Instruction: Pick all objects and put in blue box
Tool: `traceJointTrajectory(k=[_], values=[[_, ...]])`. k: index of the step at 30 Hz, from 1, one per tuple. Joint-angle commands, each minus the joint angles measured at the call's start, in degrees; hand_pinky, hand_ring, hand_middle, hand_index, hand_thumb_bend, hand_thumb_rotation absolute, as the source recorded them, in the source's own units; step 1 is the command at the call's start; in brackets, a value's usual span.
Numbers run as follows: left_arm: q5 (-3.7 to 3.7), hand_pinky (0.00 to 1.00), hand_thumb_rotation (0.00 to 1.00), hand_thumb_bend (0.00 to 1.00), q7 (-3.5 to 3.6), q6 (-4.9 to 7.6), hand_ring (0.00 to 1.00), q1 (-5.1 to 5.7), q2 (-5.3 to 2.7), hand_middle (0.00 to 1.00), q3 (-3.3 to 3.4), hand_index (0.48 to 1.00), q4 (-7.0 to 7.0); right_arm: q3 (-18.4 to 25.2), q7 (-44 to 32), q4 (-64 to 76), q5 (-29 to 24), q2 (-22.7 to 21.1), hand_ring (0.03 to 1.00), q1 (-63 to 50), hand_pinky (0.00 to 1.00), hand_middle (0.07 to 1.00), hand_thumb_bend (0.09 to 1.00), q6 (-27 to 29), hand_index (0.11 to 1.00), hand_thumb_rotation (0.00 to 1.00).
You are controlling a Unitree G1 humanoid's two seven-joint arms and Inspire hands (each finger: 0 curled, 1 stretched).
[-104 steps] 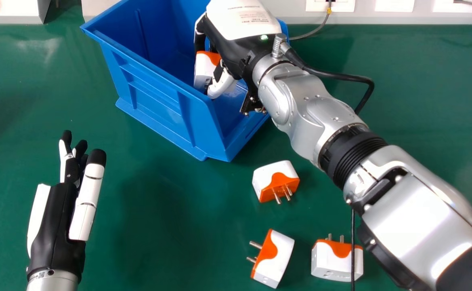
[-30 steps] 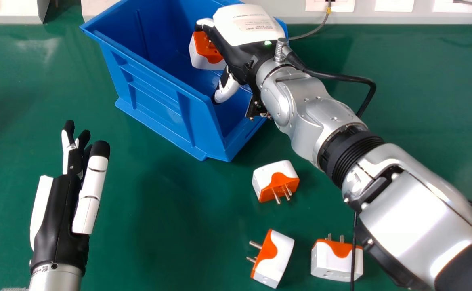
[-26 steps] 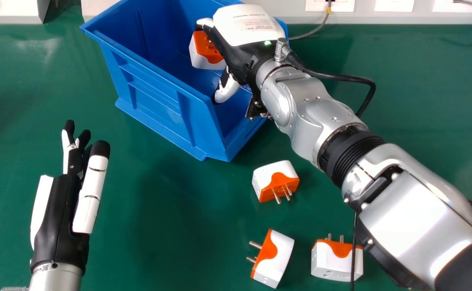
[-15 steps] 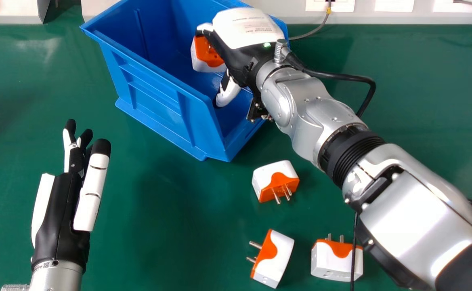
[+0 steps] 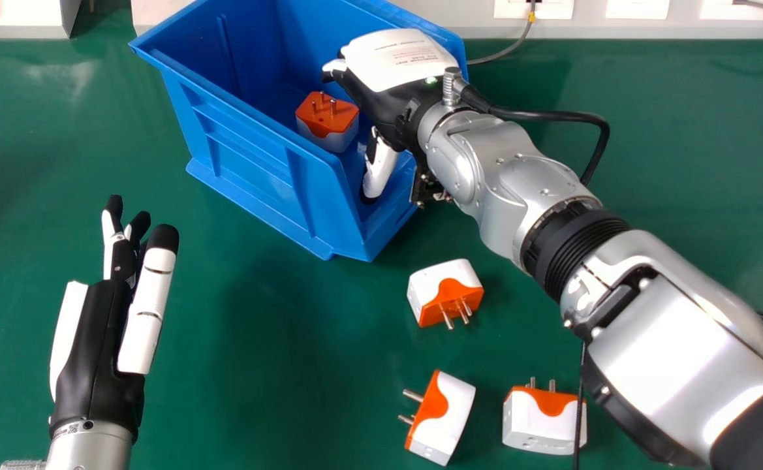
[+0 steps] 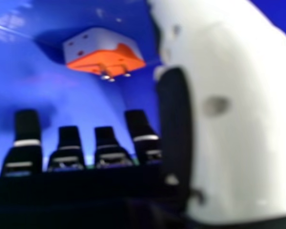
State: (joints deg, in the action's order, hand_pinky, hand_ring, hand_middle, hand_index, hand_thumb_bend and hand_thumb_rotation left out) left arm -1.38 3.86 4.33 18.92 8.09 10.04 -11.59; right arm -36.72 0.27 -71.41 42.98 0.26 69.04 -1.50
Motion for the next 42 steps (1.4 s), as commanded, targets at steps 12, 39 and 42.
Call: traceJointTrajectory(k=[12, 39, 42], values=[[0.06, 0.92, 1.0, 0.57, 0.02, 0.06, 0.97, -0.4, 0.39, 0.99, -0.03, 1.0, -1.4, 2.96, 1.23, 4.02, -2.05, -2.38, 0.951, 1.28, 0.86, 0.989, 0.766, 0.59, 0.866, 0.14], [0.99, 0.93, 1.0, 0.56, 0.84, -2.27, 0.97, -6.81, 2.59, 0.99, 1.28, 1.0, 3.36, 17.21, 4.27, 69.81, -0.78, -18.63, 0.881, -38.99, 0.81, 0.908, 0.681, -3.31, 0.821, 0.03], [1.1, 0.93, 1.0, 0.55, 0.85, -2.33, 0.97, -7.49, 2.58, 0.99, 1.42, 1.0, 3.93, 19.04, 3.85, 75.27, -0.38, -19.58, 0.879, -43.2, 0.81, 0.895, 0.681, -4.16, 0.816, 0.03]])
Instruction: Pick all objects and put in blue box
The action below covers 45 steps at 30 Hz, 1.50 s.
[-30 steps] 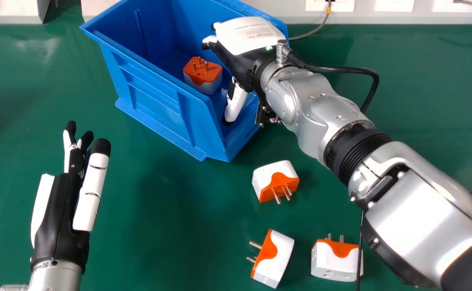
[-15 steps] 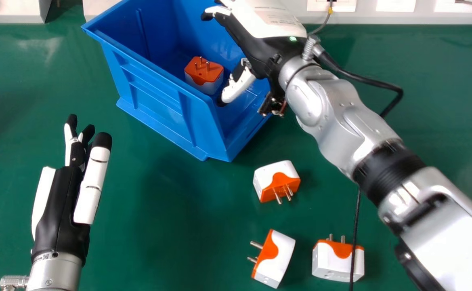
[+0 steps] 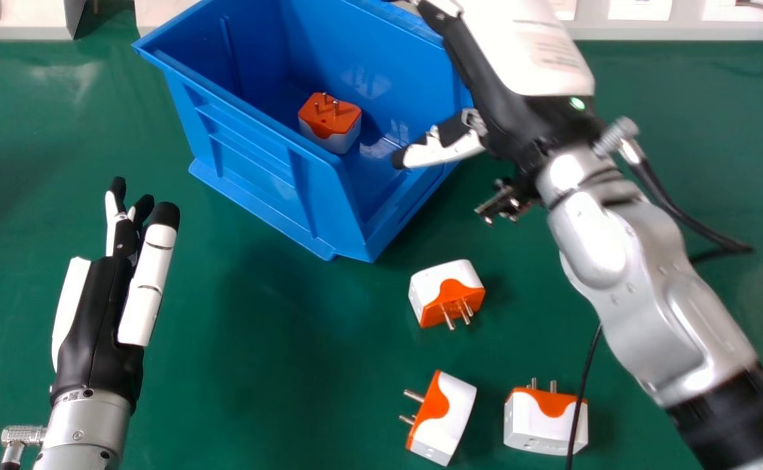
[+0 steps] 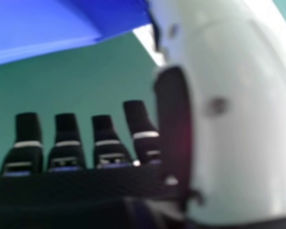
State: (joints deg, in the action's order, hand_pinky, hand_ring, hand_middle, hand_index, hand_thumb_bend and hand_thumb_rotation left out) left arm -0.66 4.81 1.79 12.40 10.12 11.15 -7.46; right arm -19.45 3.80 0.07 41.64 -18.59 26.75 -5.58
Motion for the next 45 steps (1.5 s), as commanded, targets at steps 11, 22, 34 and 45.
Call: traceJointTrajectory(k=[11, 22, 34, 45], values=[[0.77, 0.93, 1.0, 0.53, -0.2, -0.02, 0.97, -2.38, 0.66, 0.99, 0.79, 1.0, 1.18, 9.5, -6.83, 22.22, -0.97, -3.44, 0.866, -17.53, 0.78, 0.876, 0.696, -3.14, 0.808, 0.0], [0.55, 0.93, 1.0, 0.51, -0.12, -0.11, 0.97, -1.0, 0.9, 0.99, 1.56, 0.994, -0.17, 13.93, -12.16, 31.63, 0.37, -4.54, 0.863, -33.06, 0.75, 0.882, 0.703, -4.86, 0.829, 0.0], [1.29, 0.93, 1.0, 0.51, 0.23, 0.36, 0.97, 1.27, 0.68, 0.99, 1.92, 0.991, -2.17, 14.53, -14.66, 33.6, -0.24, -4.58, 0.888, -43.16, 0.8, 0.903, 0.687, -4.52, 0.857, 0.02], [1.39, 0.92, 1.0, 0.52, 0.56, 1.5, 0.96, 2.83, 0.95, 0.99, 2.48, 0.991, -2.56, 14.63, -19.47, 36.05, -1.57, -5.19, 0.907, -49.87, 0.84, 0.922, 0.794, -4.4, 0.869, 0.15]])
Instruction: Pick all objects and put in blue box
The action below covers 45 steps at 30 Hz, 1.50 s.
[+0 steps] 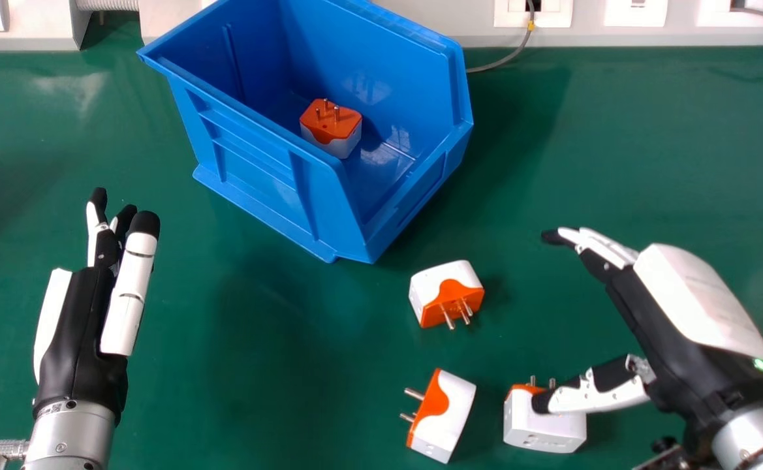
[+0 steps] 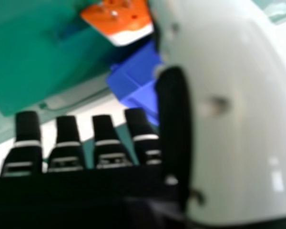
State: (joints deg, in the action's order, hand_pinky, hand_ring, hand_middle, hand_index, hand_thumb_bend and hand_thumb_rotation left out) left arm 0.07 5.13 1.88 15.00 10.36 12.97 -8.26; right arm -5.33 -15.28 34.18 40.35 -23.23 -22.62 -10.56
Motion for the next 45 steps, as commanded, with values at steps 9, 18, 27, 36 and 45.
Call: traceJointTrajectory(k=[9, 18, 27, 36, 45], values=[[0.9, 0.91, 1.0, 0.52, 0.86, 1.09, 0.96, 1.19, 0.81, 0.99, 0.98, 0.999, -2.77, 0.39, -2.03, 2.37, 0.55, -0.95, 0.925, -4.17, 0.88, 0.937, 0.827, 1.35, 0.894, 0.2], [1.51, 0.92, 1.0, 0.52, 1.64, 0.81, 0.96, 1.54, 0.94, 0.99, 1.6, 1.0, -3.18, -2.52, 0.38, -4.34, 5.25, -0.38, 0.927, -2.37, 0.89, 0.939, 0.823, 1.03, 0.903, 0.21], [1.57, 0.92, 1.0, 0.52, 1.68, 0.61, 0.97, 1.29, 1.0, 0.99, 1.7, 1.0, -3.24, -6.95, 5.4, -13.16, 14.12, 0.13, 0.908, 1.15, 0.87, 0.916, 0.767, -0.21, 0.883, 0.14], [2.02, 0.92, 1.0, 0.53, 1.62, 0.63, 0.97, 0.49, 0.63, 0.99, 1.71, 1.0, -2.78, -8.6, 5.27, -17.46, 17.97, -0.75, 0.9, 3.28, 0.86, 0.899, 0.706, -1.49, 0.859, 0.08], [1.88, 0.92, 1.0, 0.53, 1.4, 0.45, 0.97, -0.18, 0.74, 0.99, 1.5, 1.0, -2.55, -9.46, 6.1, -20.41, 17.95, -0.48, 0.891, 4.98, 0.86, 0.887, 0.646, -2.24, 0.847, 0.06]])
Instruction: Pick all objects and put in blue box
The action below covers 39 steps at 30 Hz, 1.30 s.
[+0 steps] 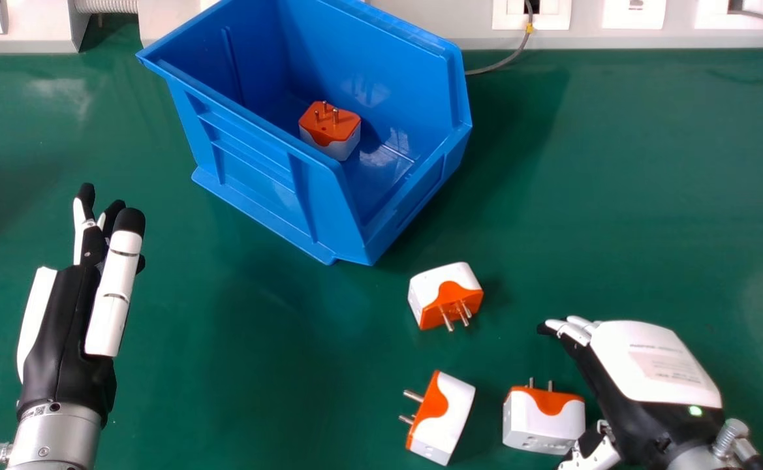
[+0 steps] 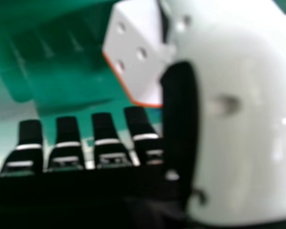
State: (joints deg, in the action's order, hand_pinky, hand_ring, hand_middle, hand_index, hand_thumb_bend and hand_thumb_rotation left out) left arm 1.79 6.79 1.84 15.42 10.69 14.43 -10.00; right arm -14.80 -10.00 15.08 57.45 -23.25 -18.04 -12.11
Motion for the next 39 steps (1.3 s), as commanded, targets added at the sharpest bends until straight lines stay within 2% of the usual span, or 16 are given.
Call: traceJointTrajectory(k=[1, 4, 12, 16, 21, 27, 33, 39], values=[[0.1, 0.92, 1.0, 0.52, -0.33, 0.41, 0.97, -0.61, 0.4, 0.99, 0.02, 1.0, -0.93, -0.14, 1.11, -1.66, 0.93, -0.44, 0.889, 0.51, 0.86, 0.884, 0.642, -0.69, 0.843, 0.06], [0.01, 0.92, 1.0, 0.52, -0.43, 0.25, 0.97, -0.48, 0.34, 0.99, -0.06, 1.0, -1.31, -0.62, 2.14, -2.88, 1.01, -0.57, 0.885, 0.95, 0.86, 0.876, 0.634, -0.44, 0.833, 0.04], [0.15, 0.92, 1.0, 0.52, -0.54, -0.36, 0.97, -0.39, 0.09, 0.99, -0.27, 1.0, -2.18, -1.45, 2.73, -1.87, 2.4, -1.23, 0.862, 0.82, 0.83, 0.854, 0.537, -0.67, 0.81, 0.01], [-0.13, 0.92, 1.0, 0.53, -0.89, -0.13, 0.97, -0.63, 0.08, 0.99, -0.49, 1.0, -1.98, -1.81, 1.75, -0.12, 3.41, -1.25, 0.853, 0.76, 0.82, 0.847, 0.501, -1.06, 0.806, 0.02], [-0.13, 0.92, 1.0, 0.52, -1.16, -1.07, 0.97, -0.32, -0.12, 0.99, -0.77, 1.0, -3.38, -2.43, 0.38, 2.65, 4.18, -0.8, 0.838, 0.58, 0.79, 0.835, 0.449, -1.41, 0.799, 0.0], [-0.19, 0.91, 1.0, 0.52, -1.26, -2.09, 0.97, -0.34, -0.22, 0.99, -0.89, 1.0, -4.42, -2.55, 0.01, 3.86, 3.8, -0.42, 0.813, 0.64, 0.76, 0.821, 0.485, -0.97, 0.785, 0.0], [-0.11, 0.91, 1.0, 0.52, -1.19, -2.4, 0.97, -0.25, -0.47, 0.99, -1.07, 1.0, -5.09, -2.41, -0.81, 3.9, 3.09, -0.53, 0.794, 0.98, 0.73, 0.809, 0.513, -0.59, 0.774, 0.0], [-0.01, 0.91, 1.0, 0.52, -1.2, -2.37, 0.97, -0.32, -0.55, 0.99, -1.19, 1.0, -5.14, -2.28, -0.63, 2.98, 1.7, -0.05, 0.763, 1.65, 0.69, 0.774, 0.47, -0.28, 0.742, 0.0]])
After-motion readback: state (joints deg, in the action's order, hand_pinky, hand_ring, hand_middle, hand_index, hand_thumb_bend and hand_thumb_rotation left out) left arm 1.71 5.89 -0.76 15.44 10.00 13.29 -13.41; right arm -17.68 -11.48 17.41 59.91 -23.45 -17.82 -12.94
